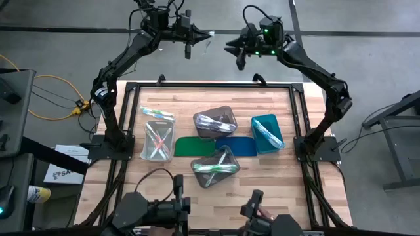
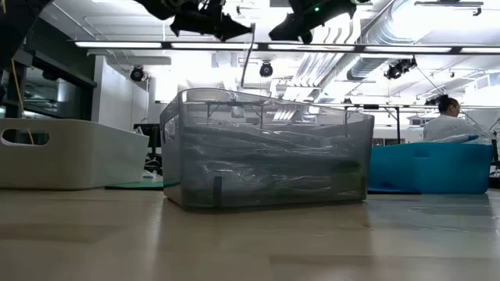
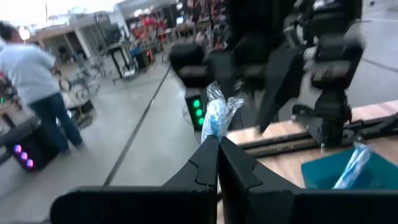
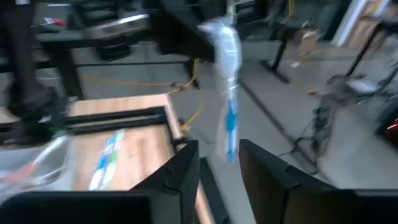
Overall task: Pick & Place Toothbrushes
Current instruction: Put the blue toothbrush into the blue bin
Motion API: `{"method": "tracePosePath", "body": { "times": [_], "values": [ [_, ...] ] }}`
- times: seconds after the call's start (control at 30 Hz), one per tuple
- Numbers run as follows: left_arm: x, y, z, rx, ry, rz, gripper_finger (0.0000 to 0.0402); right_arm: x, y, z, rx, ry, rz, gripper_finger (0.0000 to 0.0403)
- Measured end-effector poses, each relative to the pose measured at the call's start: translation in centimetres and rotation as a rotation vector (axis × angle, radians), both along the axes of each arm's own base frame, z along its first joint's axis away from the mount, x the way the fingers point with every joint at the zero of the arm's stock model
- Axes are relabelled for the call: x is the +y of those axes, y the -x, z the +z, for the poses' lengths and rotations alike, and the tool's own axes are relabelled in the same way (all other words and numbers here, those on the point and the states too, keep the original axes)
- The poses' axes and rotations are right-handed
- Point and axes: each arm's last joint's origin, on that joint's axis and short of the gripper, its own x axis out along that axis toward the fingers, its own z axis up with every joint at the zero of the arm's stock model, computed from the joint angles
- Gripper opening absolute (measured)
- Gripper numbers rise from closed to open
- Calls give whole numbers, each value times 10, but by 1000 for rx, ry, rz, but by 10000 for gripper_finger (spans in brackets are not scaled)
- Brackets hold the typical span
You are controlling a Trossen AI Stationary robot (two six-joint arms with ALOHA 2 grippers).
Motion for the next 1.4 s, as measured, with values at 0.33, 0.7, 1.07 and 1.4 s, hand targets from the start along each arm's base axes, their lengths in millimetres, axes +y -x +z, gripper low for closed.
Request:
{"method": "tracePosePath", "body": {
  "times": [0.33, 0.7, 1.07, 1.4],
  "values": [
    [-15, -16, 6, -50, -26, -60, 0, -11, -22, -18, 0, 26, 5, 233],
    [-31, -31, 8, -60, -24, -120, 0, 0, -48, -25, 0, 87, -83, 230],
    [-31, -32, 7, -60, -4, -114, 0, 4, -43, -35, 108, 2, -89, 36],
    [-30, -33, 7, -60, -11, -100, 85, 7, -41, -38, 130, -74, -77, 36]
  ]
}}
